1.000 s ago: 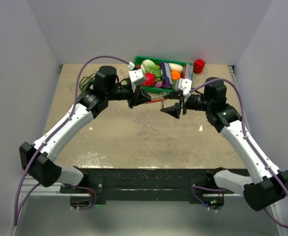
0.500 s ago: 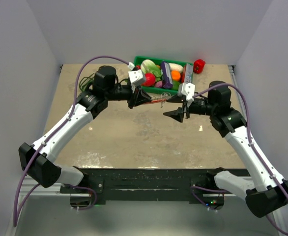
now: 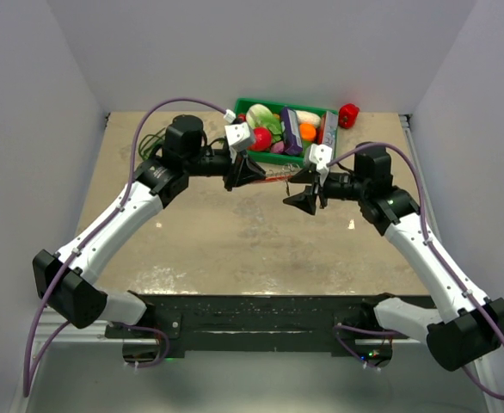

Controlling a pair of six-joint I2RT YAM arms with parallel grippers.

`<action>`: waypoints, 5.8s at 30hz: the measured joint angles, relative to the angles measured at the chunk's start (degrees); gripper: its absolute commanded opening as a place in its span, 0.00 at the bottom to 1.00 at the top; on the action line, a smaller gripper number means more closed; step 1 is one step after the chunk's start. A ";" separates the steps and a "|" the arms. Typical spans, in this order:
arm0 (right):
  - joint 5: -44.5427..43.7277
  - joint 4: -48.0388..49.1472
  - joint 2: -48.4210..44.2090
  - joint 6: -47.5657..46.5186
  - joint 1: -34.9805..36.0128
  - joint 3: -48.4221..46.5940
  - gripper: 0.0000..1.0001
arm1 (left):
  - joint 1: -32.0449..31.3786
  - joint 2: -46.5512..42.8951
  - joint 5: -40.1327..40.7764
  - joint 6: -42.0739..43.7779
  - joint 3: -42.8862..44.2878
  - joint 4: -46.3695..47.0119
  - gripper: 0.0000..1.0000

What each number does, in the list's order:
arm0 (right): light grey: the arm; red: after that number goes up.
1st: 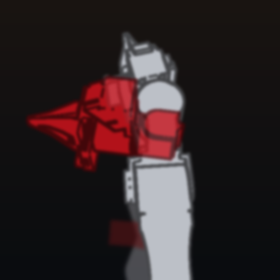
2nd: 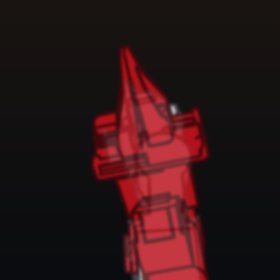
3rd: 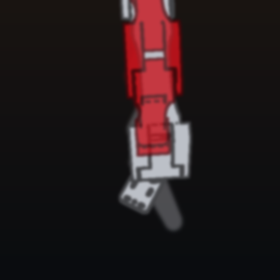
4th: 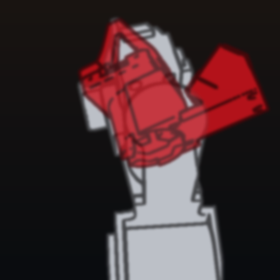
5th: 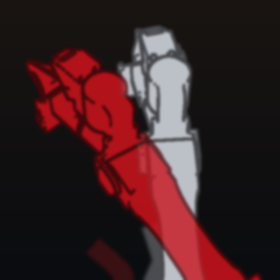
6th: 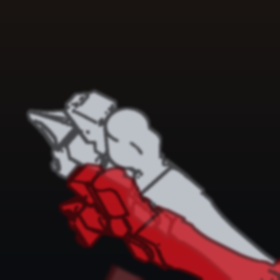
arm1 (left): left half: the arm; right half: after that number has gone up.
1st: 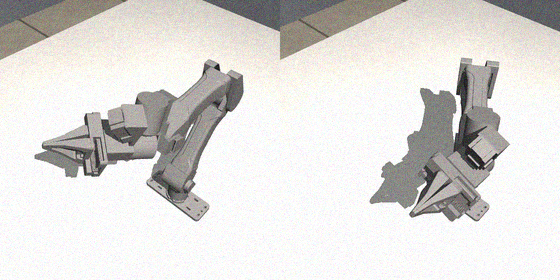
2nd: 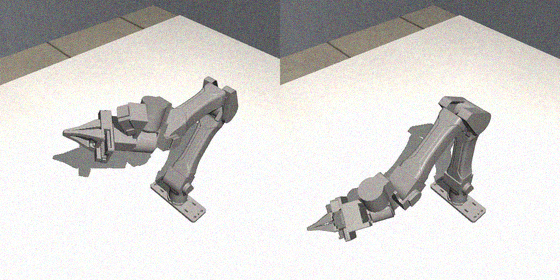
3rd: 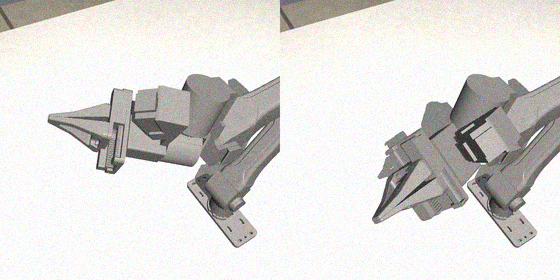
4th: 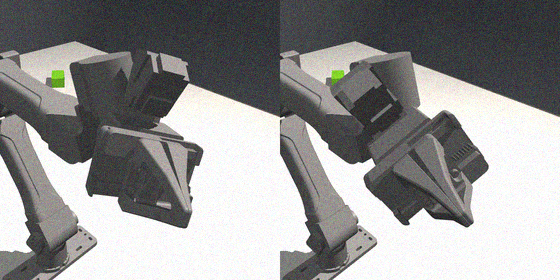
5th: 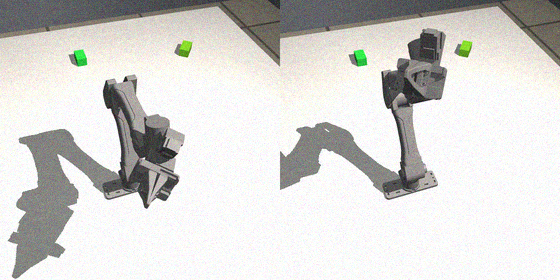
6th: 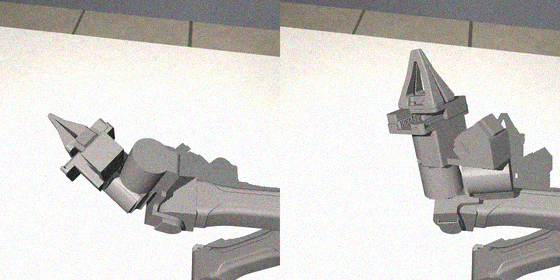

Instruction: Remove the keys from the keyring

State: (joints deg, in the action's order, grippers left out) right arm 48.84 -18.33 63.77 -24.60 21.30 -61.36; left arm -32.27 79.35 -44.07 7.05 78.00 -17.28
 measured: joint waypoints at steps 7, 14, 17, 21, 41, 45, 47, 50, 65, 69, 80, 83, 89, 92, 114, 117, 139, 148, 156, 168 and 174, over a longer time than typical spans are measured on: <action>0.85 1.46 0.28 1.07 -0.02 0.00 0.58 | 0.00 0.00 -0.24 -0.02 0.00 0.00 0.00; 3.28 1.64 0.28 1.92 -0.02 0.00 0.58 | 0.00 0.00 -0.24 -0.02 0.00 0.02 0.00; 3.69 1.62 -0.17 2.32 -0.02 0.00 0.58 | 0.00 0.00 -0.24 -0.02 0.00 0.02 0.00; 4.85 1.62 -1.46 2.89 -0.04 0.00 0.58 | 0.00 0.00 -0.24 -0.02 0.00 0.02 0.00; 6.56 2.75 -1.90 5.42 -0.07 3.02 0.59 | 0.00 0.00 -0.24 -0.02 0.00 0.02 0.00; 6.16 3.48 -1.81 5.27 -0.07 2.99 0.58 | 0.00 0.00 -0.24 -0.02 0.00 0.00 0.00; 6.12 2.80 -1.73 4.52 -0.07 2.97 0.58 | 0.00 0.00 -0.22 0.00 0.00 0.00 0.00; 5.51 1.92 -2.25 3.28 -0.07 2.97 0.58 | 0.00 0.00 -0.22 0.00 0.00 0.00 0.00; 0.52 3.80 -0.98 1.77 -0.11 3.10 0.66 | 0.00 0.00 -0.24 0.00 0.00 0.00 0.00; 0.57 4.76 0.61 2.84 -0.11 3.10 0.65 | 0.00 0.00 -0.11 0.00 0.00 0.00 0.00; 4.79 8.85 0.66 7.17 -0.02 3.10 0.65 | 0.00 0.00 -0.13 0.00 0.00 0.04 0.00; 6.05 9.46 0.46 8.20 0.04 3.23 0.65 | 0.00 0.00 -0.09 0.00 0.00 0.04 0.00; 8.00 10.19 -0.52 10.12 0.07 4.37 0.65 | 0.00 0.00 -0.04 -0.02 0.00 0.04 0.00; 8.61 10.58 -0.55 11.15 0.07 4.76 0.65 | 0.00 0.00 -0.02 -0.02 0.00 0.04 0.00; 8.59 15.82 0.98 16.06 0.07 5.22 0.60 | 0.00 0.00 -0.04 -0.04 0.00 0.04 0.00; 8.15 16.06 1.05 16.65 0.07 5.03 0.58 | 0.00 0.00 -0.04 -0.02 0.00 0.04 0.00; 5.66 16.26 0.59 18.16 0.07 2.73 0.53 | 0.00 0.00 0.02 -0.02 0.00 0.07 0.00; 3.98 16.90 2.10 18.56 0.15 2.43 0.46 | 0.00 0.00 1.03 0.02 0.00 0.07 0.00; 2.12 19.04 2.60 20.39 0.17 2.43 0.36 | 0.00 0.00 1.11 0.02 0.00 0.13 0.00; 0.00 20.57 3.23 23.23 0.13 1.68 0.02 | 0.07 0.00 1.16 0.02 0.00 0.07 0.00; -1.33 20.52 3.37 23.56 0.07 1.57 0.00 | 0.11 0.00 1.53 0.02 0.00 0.20 0.00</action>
State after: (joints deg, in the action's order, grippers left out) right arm 47.51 2.20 67.13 -1.04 21.37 -59.79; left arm -32.16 79.35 -42.54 7.07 78.00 -17.08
